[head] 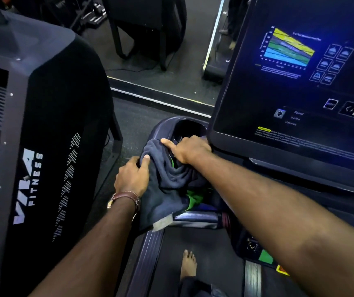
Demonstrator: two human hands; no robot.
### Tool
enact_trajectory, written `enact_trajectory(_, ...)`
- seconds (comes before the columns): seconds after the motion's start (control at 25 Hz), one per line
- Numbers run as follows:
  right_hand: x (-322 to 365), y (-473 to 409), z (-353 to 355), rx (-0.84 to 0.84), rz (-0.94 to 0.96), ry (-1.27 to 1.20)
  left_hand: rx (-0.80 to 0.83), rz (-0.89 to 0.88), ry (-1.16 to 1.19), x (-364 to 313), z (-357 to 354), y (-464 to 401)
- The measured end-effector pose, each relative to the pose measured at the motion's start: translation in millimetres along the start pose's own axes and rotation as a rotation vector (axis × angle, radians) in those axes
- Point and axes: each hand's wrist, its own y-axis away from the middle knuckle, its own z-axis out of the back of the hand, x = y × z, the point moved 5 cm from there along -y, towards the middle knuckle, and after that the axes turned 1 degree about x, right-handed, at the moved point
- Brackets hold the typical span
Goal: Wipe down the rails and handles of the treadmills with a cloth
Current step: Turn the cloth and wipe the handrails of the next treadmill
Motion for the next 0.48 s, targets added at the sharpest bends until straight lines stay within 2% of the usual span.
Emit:
enact_trajectory(0.16,14,-12,3,0.182,-0.142,-0.227,-0.002,0.002,0.016,2,0,-1)
enact_trajectory(0.36,36,-20,13,0.118,-0.138,-0.587,0.003,0.005,-0.010,2,-2,-1)
enact_trajectory(0.48,18,-5,10,0.080,-0.051,-0.490,-0.004,0.004,-0.029,0,-2,-1)
